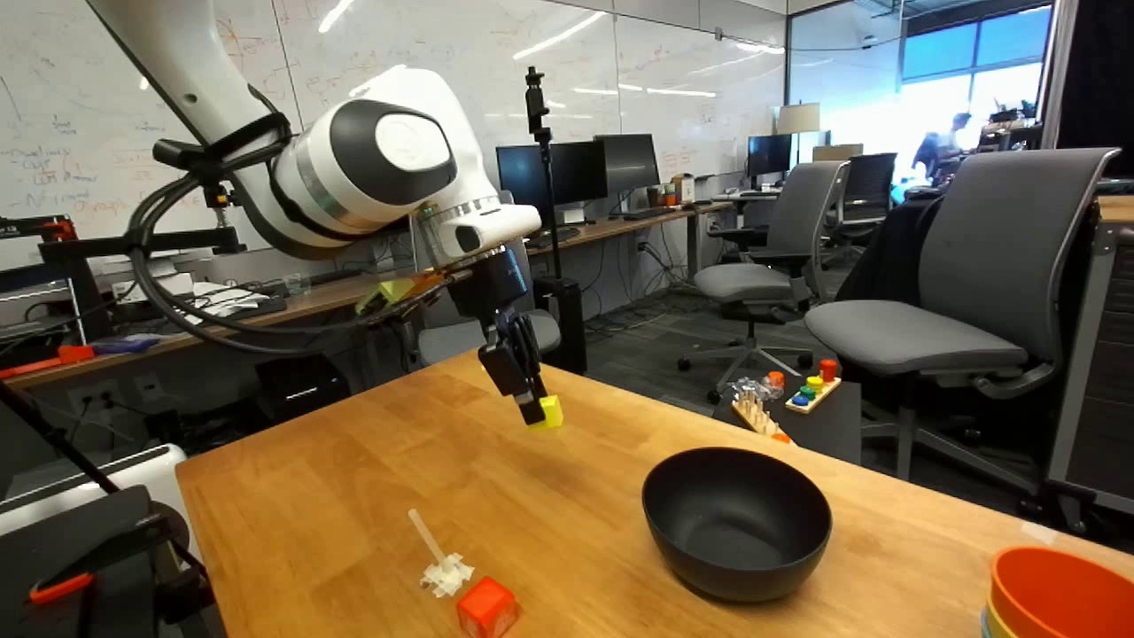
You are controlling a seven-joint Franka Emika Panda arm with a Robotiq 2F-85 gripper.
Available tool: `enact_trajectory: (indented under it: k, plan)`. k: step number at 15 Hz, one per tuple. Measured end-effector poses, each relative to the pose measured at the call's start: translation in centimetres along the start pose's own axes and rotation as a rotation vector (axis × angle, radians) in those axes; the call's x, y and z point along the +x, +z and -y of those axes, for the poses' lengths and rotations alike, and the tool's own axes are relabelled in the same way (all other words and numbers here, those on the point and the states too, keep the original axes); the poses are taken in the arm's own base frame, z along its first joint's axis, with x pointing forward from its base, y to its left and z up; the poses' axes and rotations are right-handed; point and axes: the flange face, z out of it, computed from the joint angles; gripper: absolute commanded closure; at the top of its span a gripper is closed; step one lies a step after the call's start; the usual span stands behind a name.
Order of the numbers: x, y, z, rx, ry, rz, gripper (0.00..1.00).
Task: Put the yellow and orange block in the bowl
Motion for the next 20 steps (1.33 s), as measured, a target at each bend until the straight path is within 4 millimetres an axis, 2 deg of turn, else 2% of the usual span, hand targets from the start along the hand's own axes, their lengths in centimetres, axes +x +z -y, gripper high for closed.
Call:
enact_trajectory:
  k: [6, 11, 16, 20]
  plan:
    - [4.7, 0.0, -4.0, -0.033, 0.149, 0.009, 0.88]
    - [8.0, -0.3, -6.2, -0.066, 0.231, 0.008, 0.88]
    - [9.6, -0.3, -6.7, -0.089, 0.264, 0.01, 0.87]
    - [10.0, 1.0, -6.0, -0.095, 0.29, 0.029, 0.87]
